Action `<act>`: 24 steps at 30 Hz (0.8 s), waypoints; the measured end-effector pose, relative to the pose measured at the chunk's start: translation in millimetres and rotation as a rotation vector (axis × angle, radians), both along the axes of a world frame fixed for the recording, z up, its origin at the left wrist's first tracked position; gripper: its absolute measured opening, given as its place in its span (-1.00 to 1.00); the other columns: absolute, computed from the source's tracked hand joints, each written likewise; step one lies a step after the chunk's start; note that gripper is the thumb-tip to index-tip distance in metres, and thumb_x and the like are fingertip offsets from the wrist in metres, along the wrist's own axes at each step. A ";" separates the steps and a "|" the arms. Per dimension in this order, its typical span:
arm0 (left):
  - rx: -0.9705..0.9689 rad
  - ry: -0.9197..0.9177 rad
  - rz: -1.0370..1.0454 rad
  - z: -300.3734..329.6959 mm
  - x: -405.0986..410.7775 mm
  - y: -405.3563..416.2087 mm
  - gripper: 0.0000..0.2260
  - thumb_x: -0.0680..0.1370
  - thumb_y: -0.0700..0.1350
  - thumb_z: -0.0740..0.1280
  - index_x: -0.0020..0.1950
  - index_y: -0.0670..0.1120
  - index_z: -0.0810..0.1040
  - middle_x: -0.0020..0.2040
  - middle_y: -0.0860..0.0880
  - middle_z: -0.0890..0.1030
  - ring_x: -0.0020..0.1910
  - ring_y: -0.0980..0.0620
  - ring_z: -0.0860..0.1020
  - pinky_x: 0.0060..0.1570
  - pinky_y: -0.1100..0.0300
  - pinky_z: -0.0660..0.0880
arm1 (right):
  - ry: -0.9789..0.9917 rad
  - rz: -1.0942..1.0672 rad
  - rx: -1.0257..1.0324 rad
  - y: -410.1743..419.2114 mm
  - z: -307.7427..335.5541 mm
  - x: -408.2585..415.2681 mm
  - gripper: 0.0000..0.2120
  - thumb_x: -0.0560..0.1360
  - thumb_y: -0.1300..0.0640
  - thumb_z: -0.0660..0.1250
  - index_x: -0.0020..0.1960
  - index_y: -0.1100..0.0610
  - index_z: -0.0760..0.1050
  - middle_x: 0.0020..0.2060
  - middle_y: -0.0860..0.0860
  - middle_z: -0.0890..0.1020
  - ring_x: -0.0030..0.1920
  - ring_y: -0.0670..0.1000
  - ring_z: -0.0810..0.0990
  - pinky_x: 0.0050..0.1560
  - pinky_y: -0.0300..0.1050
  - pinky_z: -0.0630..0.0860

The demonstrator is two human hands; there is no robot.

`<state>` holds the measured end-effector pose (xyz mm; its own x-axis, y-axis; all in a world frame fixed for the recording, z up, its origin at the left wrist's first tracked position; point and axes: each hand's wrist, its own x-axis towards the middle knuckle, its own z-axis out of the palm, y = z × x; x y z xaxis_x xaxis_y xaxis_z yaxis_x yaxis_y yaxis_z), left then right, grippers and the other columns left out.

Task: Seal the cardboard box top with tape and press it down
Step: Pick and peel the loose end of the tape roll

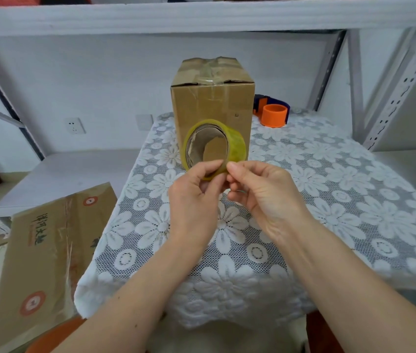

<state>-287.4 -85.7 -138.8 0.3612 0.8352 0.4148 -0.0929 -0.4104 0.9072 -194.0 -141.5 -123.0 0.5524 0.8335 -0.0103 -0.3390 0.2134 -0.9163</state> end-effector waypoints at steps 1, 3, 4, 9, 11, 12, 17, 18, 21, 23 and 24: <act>-0.025 -0.015 0.000 0.3 0.7 0.1 -0.81 0.49 -0.33 0.37 0.00 -0.07 0.63 -0.19 0.12 0.65 -0.26 0.32 0.62 -0.22 0.48 0.49 | -0.024 -0.003 0.009 0.2 -0.2 -0.7 -0.90 0.44 0.30 0.40 -0.26 0.24 0.57 -0.38 0.06 0.57 -0.39 -0.07 0.51 -0.40 -0.26 0.53; -0.082 -0.052 -0.003 0.3 1.3 1.1 -0.81 0.48 -0.33 0.38 -0.02 -0.07 0.63 -0.19 0.10 0.66 -0.27 0.31 0.63 -0.22 0.46 0.50 | -0.075 -0.016 0.028 -0.1 -0.7 -2.3 -0.87 0.45 0.30 0.39 -0.28 0.22 0.57 -0.37 0.06 0.56 -0.38 -0.06 0.51 -0.39 -0.24 0.52; -0.111 -0.074 -0.006 0.0 1.5 2.1 -0.82 0.48 -0.33 0.38 -0.03 -0.07 0.63 -0.19 0.08 0.66 -0.27 0.29 0.63 -0.21 0.44 0.51 | -0.098 -0.025 0.035 -0.1 -0.8 -3.0 -0.86 0.45 0.30 0.39 -0.28 0.21 0.57 -0.37 0.06 0.56 -0.37 -0.06 0.51 -0.38 -0.23 0.52; -0.226 -0.116 -0.039 -2.4 1.8 5.2 -0.83 0.47 -0.33 0.39 0.04 -0.20 0.63 -0.18 -0.01 0.70 -0.25 0.16 0.67 -0.16 0.28 0.60 | -0.190 -0.073 0.045 -0.8 -0.5 -7.0 -0.86 0.46 0.32 0.38 -0.27 0.23 0.54 -0.39 0.05 0.56 -0.39 -0.06 0.51 -0.35 -0.21 0.52; -0.288 -0.122 -0.122 0.1 0.2 8.3 -0.82 0.48 -0.37 0.35 0.05 -0.22 0.61 -0.17 -0.03 0.70 -0.24 0.08 0.67 -0.13 0.20 0.62 | -0.280 -0.124 0.023 -1.7 0.2 -7.4 -0.86 0.45 0.33 0.39 -0.27 0.23 0.54 -0.40 0.04 0.56 -0.41 -0.09 0.52 -0.37 -0.24 0.53; -0.335 -0.129 -0.192 3.1 -1.8 9.8 -0.80 0.49 -0.39 0.31 0.07 -0.22 0.60 -0.12 -0.09 0.71 -0.21 0.01 0.68 -0.10 0.13 0.63 | -0.342 -0.150 0.003 -2.5 0.5 -7.2 -0.87 0.45 0.32 0.40 -0.27 0.23 0.54 -0.41 0.03 0.57 -0.42 -0.10 0.53 -0.37 -0.25 0.54; -0.309 0.033 -0.229 16.1 -12.4 13.6 -0.84 0.51 -0.09 0.38 -0.15 -0.18 0.62 -0.34 -0.06 0.64 -0.49 0.02 0.62 -0.56 0.28 0.46 | -0.543 -0.156 -0.061 -3.8 -2.3 -7.1 -0.87 0.45 0.27 0.41 -0.24 0.31 0.54 -0.42 0.05 0.56 -0.45 -0.05 0.53 -0.34 -0.04 0.54; -0.248 0.073 -0.174 14.8 -12.4 14.9 -0.80 0.50 -0.06 0.39 -0.20 -0.19 0.62 -0.45 -0.02 0.57 -0.60 0.10 0.52 -0.63 0.33 0.33 | -0.551 -0.150 -0.064 -3.2 -3.0 -7.7 -0.85 0.45 0.27 0.41 -0.23 0.33 0.54 -0.44 0.05 0.55 -0.48 -0.06 0.52 -0.36 -0.04 0.53; -0.244 0.047 -0.099 13.3 -10.8 18.6 -0.70 0.51 -0.06 0.37 -0.33 -0.22 0.56 -0.47 -0.14 0.39 -0.65 0.17 0.25 -0.63 0.38 0.19 | -0.560 -0.141 -0.057 -1.4 -3.2 -8.3 -0.87 0.44 0.28 0.42 -0.23 0.33 0.55 -0.42 0.06 0.56 -0.46 -0.07 0.52 -0.39 -0.16 0.55; -0.286 0.007 -0.098 13.5 -11.0 18.8 -0.64 0.52 -0.06 0.36 -0.28 -0.35 0.51 -0.49 -0.12 0.34 -0.64 0.18 0.20 -0.60 0.39 0.17 | -0.559 -0.131 -0.051 -1.6 -2.1 -8.6 -0.88 0.44 0.29 0.42 -0.22 0.32 0.55 -0.39 0.10 0.57 -0.44 -0.05 0.53 -0.38 -0.20 0.55; -0.302 -0.007 -0.105 13.0 -10.8 18.8 -0.62 0.53 -0.06 0.35 -0.25 -0.39 0.48 -0.54 -0.07 0.32 -0.64 0.18 0.19 -0.60 0.38 0.17 | -0.553 -0.129 -0.045 -2.0 -1.6 -9.0 -0.89 0.44 0.29 0.42 -0.22 0.32 0.55 -0.38 0.11 0.57 -0.43 -0.04 0.54 -0.38 -0.22 0.55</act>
<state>-298.2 -66.8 -125.8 0.4498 0.8794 0.1562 -0.1267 -0.1103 0.9858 -202.9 -143.6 -124.6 0.5827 0.7645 0.2758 0.2201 0.1782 -0.9590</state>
